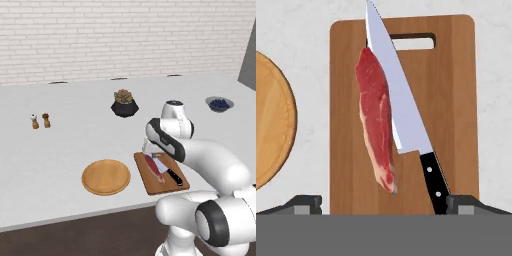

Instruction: Pick up the knife from the drawer and place it on the cutting board. Then place the meat from the plate to the cutting board.

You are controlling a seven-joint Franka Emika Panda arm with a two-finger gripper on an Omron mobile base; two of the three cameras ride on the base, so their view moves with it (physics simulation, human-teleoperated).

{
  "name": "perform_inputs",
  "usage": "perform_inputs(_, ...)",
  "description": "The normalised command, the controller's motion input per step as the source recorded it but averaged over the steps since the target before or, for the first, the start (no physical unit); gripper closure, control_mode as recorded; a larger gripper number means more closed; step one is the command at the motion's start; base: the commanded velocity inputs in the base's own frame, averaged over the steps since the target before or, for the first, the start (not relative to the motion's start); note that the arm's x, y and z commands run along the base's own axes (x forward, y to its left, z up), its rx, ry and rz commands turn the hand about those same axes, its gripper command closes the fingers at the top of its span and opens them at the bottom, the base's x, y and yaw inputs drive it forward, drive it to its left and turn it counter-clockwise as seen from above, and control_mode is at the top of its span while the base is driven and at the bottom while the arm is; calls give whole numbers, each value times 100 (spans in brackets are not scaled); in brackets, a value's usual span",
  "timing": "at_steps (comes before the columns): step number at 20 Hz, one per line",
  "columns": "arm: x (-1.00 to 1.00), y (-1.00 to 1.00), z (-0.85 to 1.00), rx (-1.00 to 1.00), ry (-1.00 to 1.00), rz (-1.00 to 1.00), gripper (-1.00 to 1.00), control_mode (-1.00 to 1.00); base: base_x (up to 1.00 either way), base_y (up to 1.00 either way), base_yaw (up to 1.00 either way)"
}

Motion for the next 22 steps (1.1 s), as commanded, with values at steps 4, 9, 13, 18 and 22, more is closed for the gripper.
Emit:
perform_inputs(4,-26,-18,45,0,0,0,-100,-100,0,0,0)
perform_inputs(9,-16,-3,34,0,0,0,-100,-100,0,0,0)
perform_inputs(13,-23,6,21,1,-11,0,-100,-100,0,0,0)
perform_inputs(18,-44,11,7,0,-17,0,-100,-100,0,0,0)
perform_inputs(22,-51,7,0,0,-15,0,-100,-100,0,0,0)
